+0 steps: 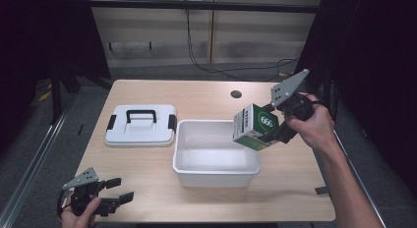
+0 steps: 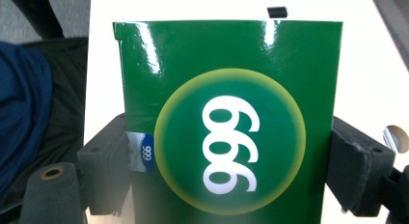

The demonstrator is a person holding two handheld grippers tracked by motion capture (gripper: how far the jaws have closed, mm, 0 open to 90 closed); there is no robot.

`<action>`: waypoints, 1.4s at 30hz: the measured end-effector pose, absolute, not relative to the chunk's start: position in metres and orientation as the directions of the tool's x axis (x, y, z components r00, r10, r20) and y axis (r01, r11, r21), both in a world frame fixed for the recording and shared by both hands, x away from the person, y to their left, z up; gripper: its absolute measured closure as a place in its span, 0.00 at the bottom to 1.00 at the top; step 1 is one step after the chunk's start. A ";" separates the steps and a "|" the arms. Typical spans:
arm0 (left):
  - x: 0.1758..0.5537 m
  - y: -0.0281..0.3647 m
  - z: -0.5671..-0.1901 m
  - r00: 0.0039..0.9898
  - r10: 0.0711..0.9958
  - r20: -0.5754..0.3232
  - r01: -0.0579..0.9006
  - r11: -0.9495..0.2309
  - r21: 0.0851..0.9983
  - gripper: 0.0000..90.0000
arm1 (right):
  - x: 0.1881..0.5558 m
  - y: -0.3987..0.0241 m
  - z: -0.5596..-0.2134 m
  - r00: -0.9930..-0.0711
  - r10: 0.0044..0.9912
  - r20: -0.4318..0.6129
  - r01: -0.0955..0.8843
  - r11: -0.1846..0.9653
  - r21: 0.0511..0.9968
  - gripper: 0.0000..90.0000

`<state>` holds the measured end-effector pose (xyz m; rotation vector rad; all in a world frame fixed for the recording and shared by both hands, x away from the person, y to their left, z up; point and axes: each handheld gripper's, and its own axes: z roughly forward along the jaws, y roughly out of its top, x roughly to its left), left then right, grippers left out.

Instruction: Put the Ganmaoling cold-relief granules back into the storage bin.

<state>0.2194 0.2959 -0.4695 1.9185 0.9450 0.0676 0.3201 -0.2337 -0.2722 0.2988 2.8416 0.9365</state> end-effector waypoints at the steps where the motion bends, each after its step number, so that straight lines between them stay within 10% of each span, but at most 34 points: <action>1: 0.219 0.296 -0.470 0.697 0.637 -0.329 0.584 -0.238 0.776 0.21 | 0.321 -0.231 -0.274 -0.972 0.224 -0.065 0.144 0.795 0.589 0.18; 42: 0.219 0.295 -0.469 0.700 0.633 -0.329 0.582 -0.240 0.776 0.21 | 0.349 -0.174 -0.333 -0.987 0.157 -0.012 0.145 0.936 0.321 0.18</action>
